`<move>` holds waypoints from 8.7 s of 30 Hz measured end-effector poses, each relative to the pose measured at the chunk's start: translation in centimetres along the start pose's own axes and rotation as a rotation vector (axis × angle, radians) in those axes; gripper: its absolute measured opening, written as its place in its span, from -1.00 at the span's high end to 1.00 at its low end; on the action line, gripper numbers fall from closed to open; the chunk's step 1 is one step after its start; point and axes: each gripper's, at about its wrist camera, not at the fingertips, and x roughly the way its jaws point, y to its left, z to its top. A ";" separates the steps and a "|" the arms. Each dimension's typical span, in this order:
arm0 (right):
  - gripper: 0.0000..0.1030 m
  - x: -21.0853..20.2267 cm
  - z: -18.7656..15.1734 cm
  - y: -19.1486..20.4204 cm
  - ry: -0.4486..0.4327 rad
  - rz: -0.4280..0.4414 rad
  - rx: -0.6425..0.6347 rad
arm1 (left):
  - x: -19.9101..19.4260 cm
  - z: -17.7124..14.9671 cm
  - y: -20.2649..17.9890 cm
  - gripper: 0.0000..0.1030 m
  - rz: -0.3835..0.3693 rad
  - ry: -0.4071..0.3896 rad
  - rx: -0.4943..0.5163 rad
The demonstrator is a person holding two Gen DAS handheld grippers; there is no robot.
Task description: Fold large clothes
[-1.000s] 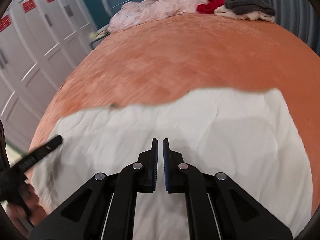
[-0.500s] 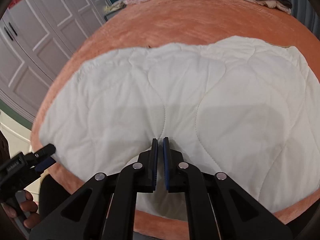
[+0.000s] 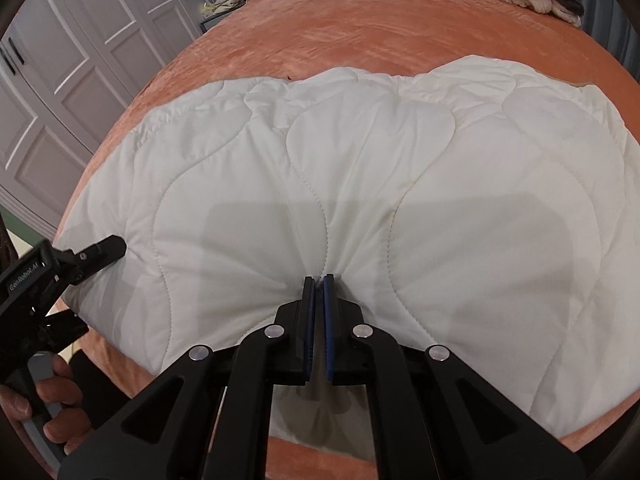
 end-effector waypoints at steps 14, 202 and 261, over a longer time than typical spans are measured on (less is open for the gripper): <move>0.95 -5.0 -5.5 -0.9 0.076 0.039 -0.055 | -8.2 -0.7 -1.5 0.64 -0.074 -0.092 0.138; 0.77 -8.2 3.2 -17.2 -0.113 -0.030 0.450 | 5.1 -4.6 -21.3 0.02 0.090 0.096 0.653; -0.55 -4.2 0.4 -21.0 0.020 0.220 0.551 | 4.8 -3.2 -10.9 -0.64 -0.023 0.146 0.232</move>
